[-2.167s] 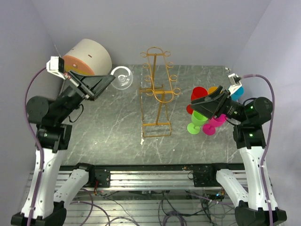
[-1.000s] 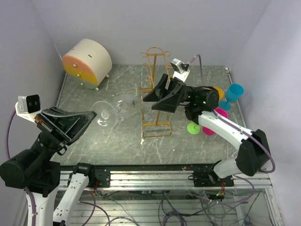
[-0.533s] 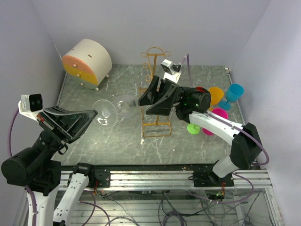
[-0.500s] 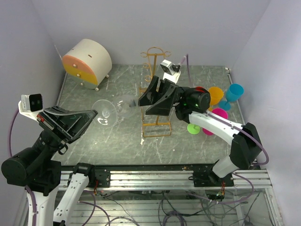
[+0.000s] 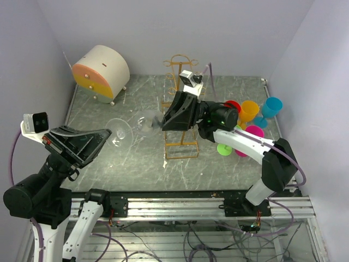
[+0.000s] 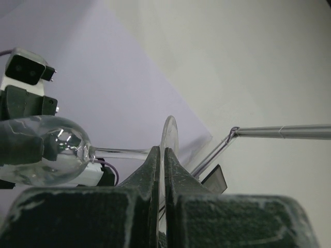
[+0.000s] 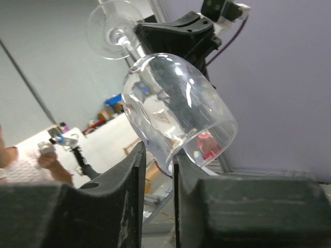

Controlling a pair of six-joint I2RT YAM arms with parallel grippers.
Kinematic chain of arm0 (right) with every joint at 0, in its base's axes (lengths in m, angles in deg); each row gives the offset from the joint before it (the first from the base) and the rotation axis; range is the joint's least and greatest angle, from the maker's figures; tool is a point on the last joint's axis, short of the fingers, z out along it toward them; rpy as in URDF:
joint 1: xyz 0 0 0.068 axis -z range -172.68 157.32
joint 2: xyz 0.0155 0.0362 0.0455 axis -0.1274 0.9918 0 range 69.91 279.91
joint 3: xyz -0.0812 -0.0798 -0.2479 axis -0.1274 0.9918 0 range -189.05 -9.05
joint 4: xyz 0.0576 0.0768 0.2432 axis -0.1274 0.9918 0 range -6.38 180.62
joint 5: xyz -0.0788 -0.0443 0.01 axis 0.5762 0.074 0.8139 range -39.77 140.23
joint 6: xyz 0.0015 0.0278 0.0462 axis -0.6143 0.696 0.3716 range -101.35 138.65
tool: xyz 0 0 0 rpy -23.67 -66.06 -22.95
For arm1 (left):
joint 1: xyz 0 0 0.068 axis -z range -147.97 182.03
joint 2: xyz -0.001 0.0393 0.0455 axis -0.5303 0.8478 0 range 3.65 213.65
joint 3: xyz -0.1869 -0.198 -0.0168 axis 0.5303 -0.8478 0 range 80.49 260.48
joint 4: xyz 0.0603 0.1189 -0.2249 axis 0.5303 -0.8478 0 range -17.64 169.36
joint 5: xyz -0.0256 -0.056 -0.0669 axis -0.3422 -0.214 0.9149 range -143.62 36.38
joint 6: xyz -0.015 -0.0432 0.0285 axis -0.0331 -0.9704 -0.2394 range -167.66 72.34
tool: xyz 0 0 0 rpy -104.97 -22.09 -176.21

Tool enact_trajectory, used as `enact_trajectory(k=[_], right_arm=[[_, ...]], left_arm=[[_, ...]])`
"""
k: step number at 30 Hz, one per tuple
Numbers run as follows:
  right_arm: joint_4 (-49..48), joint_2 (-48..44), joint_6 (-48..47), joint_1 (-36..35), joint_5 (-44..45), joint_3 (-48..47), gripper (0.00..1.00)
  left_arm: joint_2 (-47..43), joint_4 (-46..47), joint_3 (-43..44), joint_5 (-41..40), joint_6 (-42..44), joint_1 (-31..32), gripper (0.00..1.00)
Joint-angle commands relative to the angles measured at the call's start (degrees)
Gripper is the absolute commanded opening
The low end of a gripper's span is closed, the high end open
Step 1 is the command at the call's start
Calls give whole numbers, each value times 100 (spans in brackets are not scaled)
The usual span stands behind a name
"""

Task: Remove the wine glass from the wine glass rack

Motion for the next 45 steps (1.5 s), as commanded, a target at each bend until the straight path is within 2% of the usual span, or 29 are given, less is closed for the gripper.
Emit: enact_trajectory(k=[1, 4, 12, 14, 16, 19, 22, 27, 30, 39, 45], right_arm=[[-785, -75, 151, -76, 151, -200, 11], [-617, -238, -50, -82, 158, -70, 0], [316, -948, -902, -58, 215, 325, 0], [701, -1181, -1187, -61, 211, 396, 0], [1329, -1487, -1645, -52, 239, 458, 0], [2667, -2106, -2558, -55, 421, 514, 0], [4405, -2704, -3872, -65, 825, 382, 0], [6857, -3453, -5257, -60, 1834, -46, 0], [7956, -3780, -5838, -64, 2559, -306, 0], [10480, -4068, -6876, -62, 5488, -1153, 0], [11360, -4241, -7218, -62, 7450, -1512, 0]], left_arm=[[-63, -118, -162, -41, 168, -36, 7], [-94, -252, -179, -70, 245, -33, 7], [-198, -612, -299, -221, 436, -33, 9], [-218, -796, -339, -276, 555, -33, 14], [-215, -1018, -359, -324, 741, -33, 23], [-145, -1398, -329, -354, 1069, -33, 41], [-57, -1643, -341, -364, 1291, -33, 48], [63, -1983, -368, -442, 1664, -33, 51], [183, -2319, -262, -519, 2033, -33, 51], [939, -3403, 468, -779, 3543, -33, 50], [1318, -4189, 908, -1235, 4533, -33, 49]])
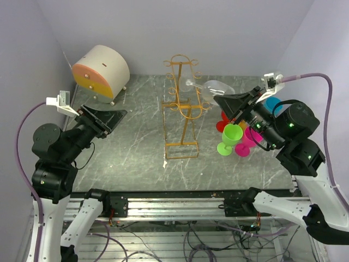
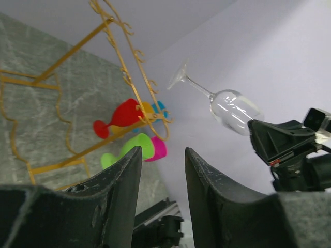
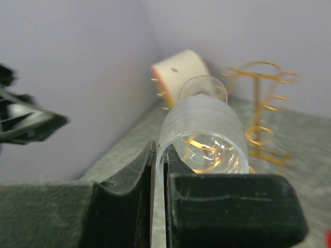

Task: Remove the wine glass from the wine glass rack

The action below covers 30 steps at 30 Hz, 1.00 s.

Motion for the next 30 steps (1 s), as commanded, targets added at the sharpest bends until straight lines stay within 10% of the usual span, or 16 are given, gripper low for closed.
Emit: enact_trajectory(k=[1, 16, 30], right_arm=[[820, -210, -499, -23, 2036, -388, 0], [3572, 455, 69, -28, 6012, -1530, 0], [3770, 1430, -569, 151, 6364, -2166, 0]], left_arm=[[141, -689, 314, -421, 1026, -29, 49], [531, -808, -224, -949, 1880, -29, 47], [806, -663, -848, -1109, 2370, -29, 45]])
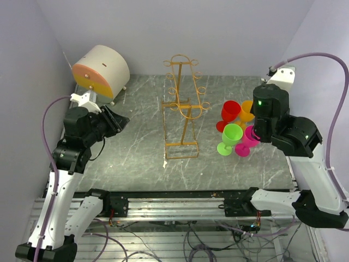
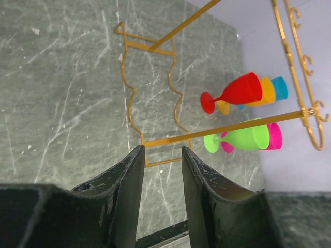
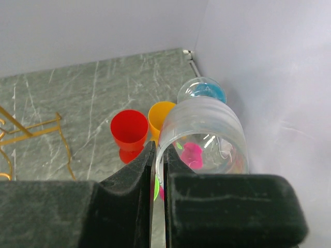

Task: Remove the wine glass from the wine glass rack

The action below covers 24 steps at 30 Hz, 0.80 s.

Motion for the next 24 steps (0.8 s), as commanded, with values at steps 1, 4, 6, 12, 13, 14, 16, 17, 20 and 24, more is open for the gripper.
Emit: enact_trajectory(k=[1, 4, 6, 12, 13, 14, 16, 17, 20, 24], right_arm=[[-312, 270, -562, 255, 145, -426, 0], [-541, 596, -1003, 971, -824, -569, 0], [-630, 795, -1013, 1234, -1186, -680, 0], [-391, 1586, -719, 2502, -2491, -1664, 0], [-292, 1707, -612, 2785, -2690, -1842, 0], [-191, 1762, -518, 3012, -2829, -1968, 0], [-132, 1774, -332, 3529, -3225, -1952, 0], [-151, 1733, -256, 3774, -3443, -1826, 0], [-284, 1552, -62, 4498, -3982, -1297, 0], [-343, 1264, 159, 5069, -4342, -728, 0]], left_arm=[[-123, 152, -193, -225, 226, -29, 45], [-142, 116, -255, -250, 312, -29, 44], [-159, 63, -278, -284, 379, -29, 44], [-336, 2, -511, -498, 553, -29, 43], [-372, -24, -564, -532, 585, -29, 43], [-396, -50, -620, -557, 608, -29, 43], [-449, -51, -746, -569, 649, -29, 43], [-473, -43, -798, -572, 655, -29, 43], [-539, -3, -934, -556, 673, -29, 43], [-613, 50, -1097, -576, 747, -29, 43]])
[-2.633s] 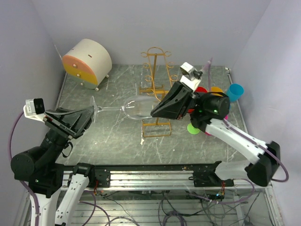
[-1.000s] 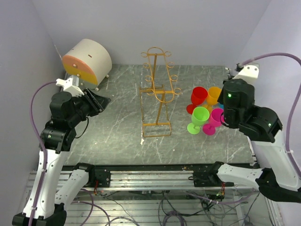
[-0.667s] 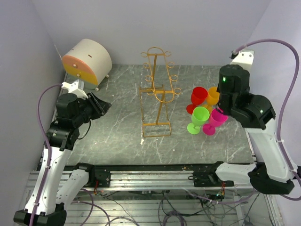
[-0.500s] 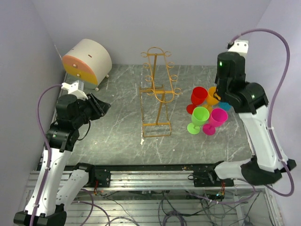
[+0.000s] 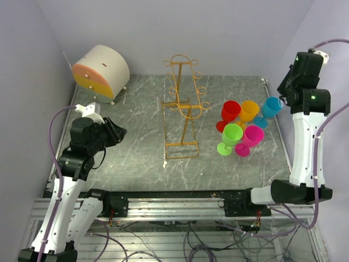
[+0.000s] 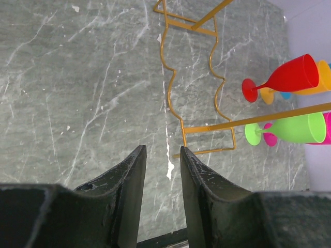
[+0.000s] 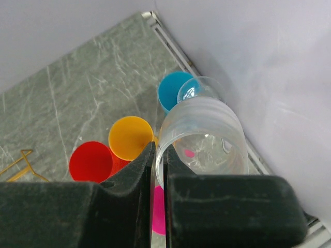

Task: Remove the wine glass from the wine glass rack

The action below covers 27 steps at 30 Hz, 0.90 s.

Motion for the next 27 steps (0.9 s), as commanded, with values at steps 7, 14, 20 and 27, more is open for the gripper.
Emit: enact_trajectory(k=[7, 14, 20, 27], right_arm=[[-175, -701, 639, 1176, -1354, 1200, 0], [-558, -965, 1007, 1955, -2174, 2198, 0], [-812, -886, 1086, 2217, -2910, 2854, 0], [-1139, -951, 1111, 2234, -2800, 3585, 0]], left_arm=[[-111, 190, -274, -121, 278, -31, 43], [-157, 93, -220, -213, 324, -38, 44], [-180, 69, -219, -181, 333, -35, 44], [-170, 80, -224, -122, 325, -35, 44]])
